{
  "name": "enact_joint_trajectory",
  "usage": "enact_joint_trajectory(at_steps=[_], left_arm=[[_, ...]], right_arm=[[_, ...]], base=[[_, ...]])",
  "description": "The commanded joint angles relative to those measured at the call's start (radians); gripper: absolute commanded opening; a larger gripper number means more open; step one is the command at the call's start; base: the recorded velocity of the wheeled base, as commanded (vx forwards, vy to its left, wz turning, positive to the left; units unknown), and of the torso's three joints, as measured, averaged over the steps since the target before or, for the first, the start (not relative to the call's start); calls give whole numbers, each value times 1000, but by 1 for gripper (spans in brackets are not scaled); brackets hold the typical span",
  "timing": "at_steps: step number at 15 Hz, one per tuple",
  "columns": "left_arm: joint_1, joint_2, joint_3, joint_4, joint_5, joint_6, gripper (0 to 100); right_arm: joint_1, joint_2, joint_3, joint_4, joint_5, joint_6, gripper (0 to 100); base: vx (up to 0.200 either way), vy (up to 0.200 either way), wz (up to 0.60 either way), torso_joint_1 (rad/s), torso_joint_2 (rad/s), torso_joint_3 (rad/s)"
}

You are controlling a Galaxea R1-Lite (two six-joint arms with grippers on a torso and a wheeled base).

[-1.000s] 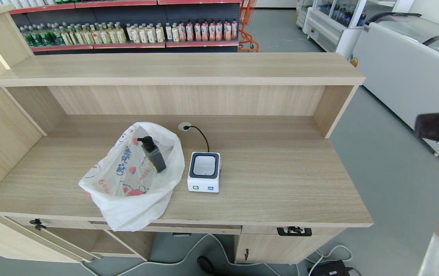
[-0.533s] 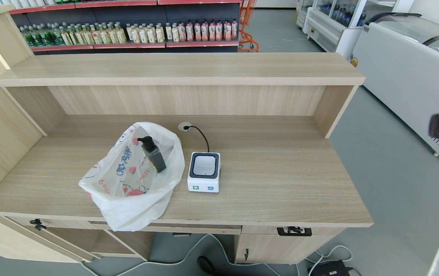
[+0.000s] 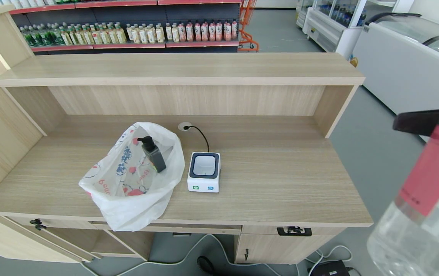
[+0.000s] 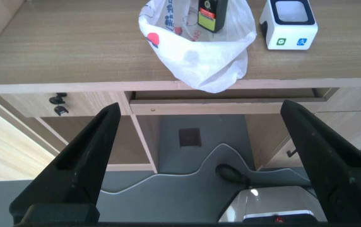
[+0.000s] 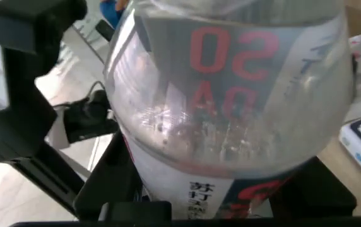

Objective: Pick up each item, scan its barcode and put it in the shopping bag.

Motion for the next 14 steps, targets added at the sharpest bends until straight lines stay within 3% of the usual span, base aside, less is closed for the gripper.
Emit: enact_joint_trajectory(at_steps=[1, 2, 4, 6, 9, 11, 14], left_arm=[[0, 0, 0, 0, 0, 0, 100], [0, 0, 0, 0, 0, 0, 100], [0, 0, 0, 0, 0, 0, 100], [0, 0, 0, 0, 0, 0, 100], [0, 1, 0, 0, 0, 0, 100], [0, 0, 0, 0, 0, 0, 100], [0, 0, 0, 0, 0, 0, 100]], right_arm=[[-269, 60, 56, 162, -84, -454, 0], [-373, 79, 93, 182, -125, -618, 0], [-465, 79, 145, 178, -182, -648, 0], [-473, 93, 161, 107, -312, -648, 0], [-468, 200, 194, -146, -409, -673, 0], [-463, 244, 211, -266, -421, -674, 0], [-463, 243, 228, -292, -421, -750, 0]], base=[[0, 0, 0, 0, 0, 0], [0, 0, 0, 0, 0, 0], [0, 0, 0, 0, 0, 0], [0, 0, 0, 0, 0, 0], [0, 0, 0, 0, 0, 0], [0, 0, 0, 0, 0, 0], [0, 0, 0, 0, 0, 0]])
